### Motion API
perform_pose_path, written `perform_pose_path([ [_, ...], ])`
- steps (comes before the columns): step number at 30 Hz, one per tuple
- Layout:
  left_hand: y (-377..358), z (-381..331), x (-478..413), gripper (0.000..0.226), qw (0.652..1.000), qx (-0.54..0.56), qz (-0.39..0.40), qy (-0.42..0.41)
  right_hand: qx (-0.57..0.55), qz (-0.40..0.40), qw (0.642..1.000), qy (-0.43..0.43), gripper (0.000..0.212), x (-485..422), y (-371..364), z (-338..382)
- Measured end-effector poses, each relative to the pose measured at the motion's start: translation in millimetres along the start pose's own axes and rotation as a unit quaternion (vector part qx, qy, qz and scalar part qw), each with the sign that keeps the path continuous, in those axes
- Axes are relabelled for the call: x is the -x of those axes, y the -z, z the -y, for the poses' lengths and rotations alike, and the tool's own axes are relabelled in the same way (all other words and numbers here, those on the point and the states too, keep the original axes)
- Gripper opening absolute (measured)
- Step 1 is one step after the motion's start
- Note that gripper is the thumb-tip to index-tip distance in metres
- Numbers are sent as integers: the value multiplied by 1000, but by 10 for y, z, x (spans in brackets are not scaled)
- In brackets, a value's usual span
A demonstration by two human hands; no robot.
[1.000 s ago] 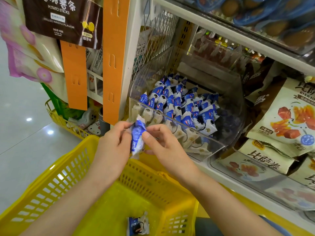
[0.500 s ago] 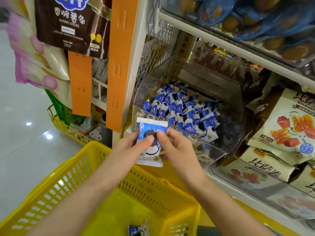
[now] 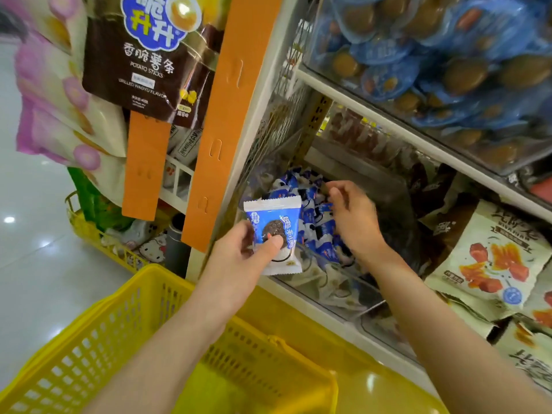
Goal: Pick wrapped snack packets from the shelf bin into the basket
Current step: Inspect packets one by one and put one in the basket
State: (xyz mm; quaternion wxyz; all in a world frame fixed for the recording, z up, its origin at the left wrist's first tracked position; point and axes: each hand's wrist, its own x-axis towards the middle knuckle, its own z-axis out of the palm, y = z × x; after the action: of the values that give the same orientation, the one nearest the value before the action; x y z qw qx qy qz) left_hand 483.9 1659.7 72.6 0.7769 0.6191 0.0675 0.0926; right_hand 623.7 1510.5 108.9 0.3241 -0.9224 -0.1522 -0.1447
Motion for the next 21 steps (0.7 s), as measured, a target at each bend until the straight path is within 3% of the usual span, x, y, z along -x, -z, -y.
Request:
perform_pose_path([
  [5,10,-52,-74,20,999,28,-17,1,125,110,978,-129,28,-433,-177,-304],
  [9,37,-88,-134,22,999,39,-33,6,172,141,956,-192,32,-566,-252,-350],
  [16,23,-102,-186,29,998,39,-44,15,76,153,951,-256,31,-640,-249,-362],
  [18,7,-103,-194,30,998,33,-46,17,92,164,946,-263,42,-641,-253,-372],
  [21,-10,-88,-198,31,999,18,-44,22,137,185,942,-246,28,-638,-277,-340],
])
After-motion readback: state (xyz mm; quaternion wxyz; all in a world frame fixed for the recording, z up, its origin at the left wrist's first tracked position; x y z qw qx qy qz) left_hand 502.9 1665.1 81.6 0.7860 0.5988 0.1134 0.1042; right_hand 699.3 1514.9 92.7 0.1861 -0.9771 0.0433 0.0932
